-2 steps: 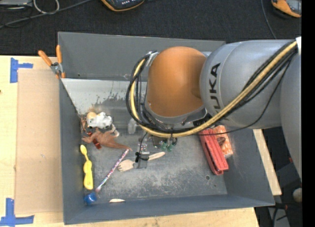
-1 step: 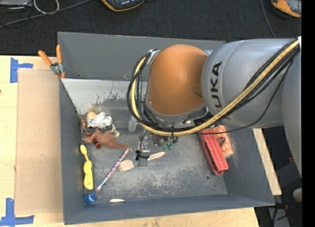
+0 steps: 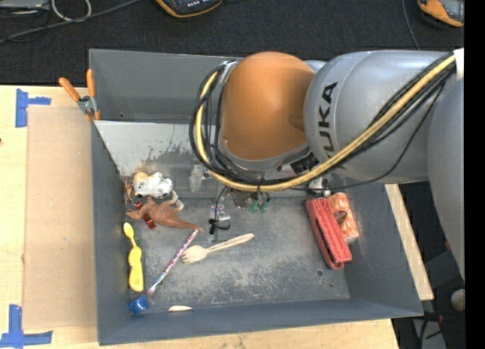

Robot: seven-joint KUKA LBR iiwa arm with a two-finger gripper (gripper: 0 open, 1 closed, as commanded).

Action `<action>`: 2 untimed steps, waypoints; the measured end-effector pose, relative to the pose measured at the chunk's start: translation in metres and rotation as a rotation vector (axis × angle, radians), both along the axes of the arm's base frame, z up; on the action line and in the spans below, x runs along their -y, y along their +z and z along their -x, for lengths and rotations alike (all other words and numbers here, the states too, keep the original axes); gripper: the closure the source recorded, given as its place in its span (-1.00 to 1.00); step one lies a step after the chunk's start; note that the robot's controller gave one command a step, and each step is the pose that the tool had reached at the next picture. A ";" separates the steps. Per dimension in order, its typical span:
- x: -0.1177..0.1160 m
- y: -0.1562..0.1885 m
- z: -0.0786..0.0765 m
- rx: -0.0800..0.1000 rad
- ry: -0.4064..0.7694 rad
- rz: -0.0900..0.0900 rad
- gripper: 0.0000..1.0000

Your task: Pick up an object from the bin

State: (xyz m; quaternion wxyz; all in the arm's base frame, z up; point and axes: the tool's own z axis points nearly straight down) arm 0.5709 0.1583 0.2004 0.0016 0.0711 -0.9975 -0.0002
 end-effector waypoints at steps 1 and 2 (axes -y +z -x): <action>0.010 -0.005 -0.018 0.004 0.113 -0.001 -1.00; 0.047 -0.080 0.004 0.004 -0.034 -0.002 -1.00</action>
Offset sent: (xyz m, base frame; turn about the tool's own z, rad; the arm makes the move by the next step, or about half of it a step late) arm -0.0184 -0.0732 -0.1304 0.0451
